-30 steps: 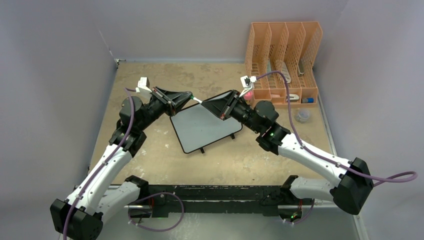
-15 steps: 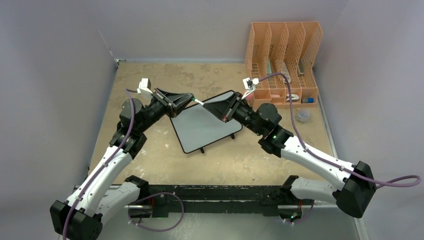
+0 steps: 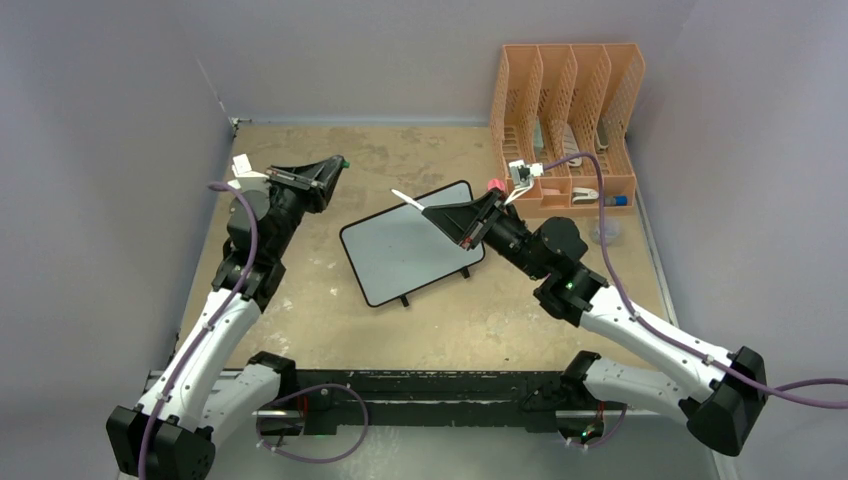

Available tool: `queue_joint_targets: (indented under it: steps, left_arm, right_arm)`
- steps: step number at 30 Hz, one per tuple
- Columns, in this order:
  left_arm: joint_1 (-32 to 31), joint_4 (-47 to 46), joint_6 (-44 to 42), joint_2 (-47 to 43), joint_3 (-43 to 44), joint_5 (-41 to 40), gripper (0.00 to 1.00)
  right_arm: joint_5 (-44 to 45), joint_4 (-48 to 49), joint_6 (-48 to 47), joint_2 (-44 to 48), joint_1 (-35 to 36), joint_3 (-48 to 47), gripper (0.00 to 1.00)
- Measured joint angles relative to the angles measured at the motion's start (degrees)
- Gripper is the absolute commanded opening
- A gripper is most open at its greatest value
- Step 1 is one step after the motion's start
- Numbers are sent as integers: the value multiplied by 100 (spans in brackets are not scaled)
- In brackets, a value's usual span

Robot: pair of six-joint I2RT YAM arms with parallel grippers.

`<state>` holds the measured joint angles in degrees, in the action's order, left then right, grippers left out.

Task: Write a sentence on the whiteboard
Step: Place the pen cap at the center of the board.

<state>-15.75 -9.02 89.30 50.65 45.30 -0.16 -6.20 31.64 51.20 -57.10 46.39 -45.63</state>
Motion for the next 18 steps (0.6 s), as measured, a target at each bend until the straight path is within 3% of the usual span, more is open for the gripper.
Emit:
queue_joint_targets:
  steps: [5,14,18]
  left_arm:
    - [0,763,-844,267,560,293,0]
    - [-28,3053,-3077,393,1808,1134,0]
    - [-407,3904,-3952,435,2000,1268,0]
  right_arm:
    - [374,-372,-363,118,0,-7,0]
    - [1014,-1034,-1126,450,0,-142,0]
    - [1309,-1220,-1316,577,0,-142,0]
